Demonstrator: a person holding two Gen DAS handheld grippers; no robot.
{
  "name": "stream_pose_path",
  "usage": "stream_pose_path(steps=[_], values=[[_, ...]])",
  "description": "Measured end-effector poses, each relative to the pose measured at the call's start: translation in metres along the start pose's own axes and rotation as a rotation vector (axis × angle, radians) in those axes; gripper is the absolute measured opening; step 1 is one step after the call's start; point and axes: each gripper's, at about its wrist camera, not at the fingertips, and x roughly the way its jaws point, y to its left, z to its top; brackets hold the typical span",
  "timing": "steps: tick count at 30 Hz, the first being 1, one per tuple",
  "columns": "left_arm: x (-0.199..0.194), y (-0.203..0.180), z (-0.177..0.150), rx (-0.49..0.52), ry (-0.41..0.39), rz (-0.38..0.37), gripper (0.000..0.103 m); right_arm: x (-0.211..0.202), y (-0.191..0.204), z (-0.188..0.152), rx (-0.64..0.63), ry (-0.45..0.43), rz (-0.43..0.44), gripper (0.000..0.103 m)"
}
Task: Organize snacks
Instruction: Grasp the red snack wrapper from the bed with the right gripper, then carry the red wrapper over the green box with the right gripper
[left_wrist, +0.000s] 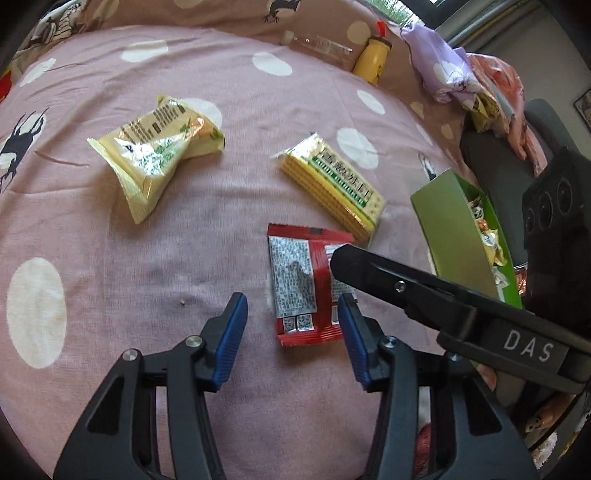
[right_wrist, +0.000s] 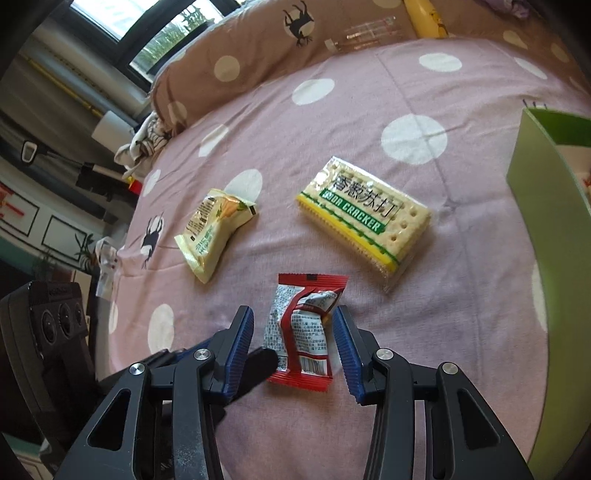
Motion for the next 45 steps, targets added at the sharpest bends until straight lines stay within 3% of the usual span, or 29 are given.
stream_pose_path(steps=[15,23,31,40,45], values=[[0.014,-0.008,-0.002,0.036,0.021,-0.038,0.047,0.024,-0.006,-0.001,0.025,0.073,0.03,0.046],[0.01,-0.015,-0.004,0.066,-0.005,-0.023,0.045,0.017,0.002,-0.004,-0.012,0.039,-0.005,0.046],[-0.016,-0.028,-0.008,0.117,-0.108,-0.022,0.045,-0.013,0.014,-0.006,-0.06,-0.048,0.0,0.046],[-0.052,-0.063,-0.016,0.224,-0.293,0.003,0.045,-0.061,0.032,-0.011,-0.133,-0.184,-0.016,0.046],[-0.062,-0.09,-0.014,0.266,-0.361,-0.032,0.045,-0.096,0.024,-0.012,-0.123,-0.283,-0.023,0.046]])
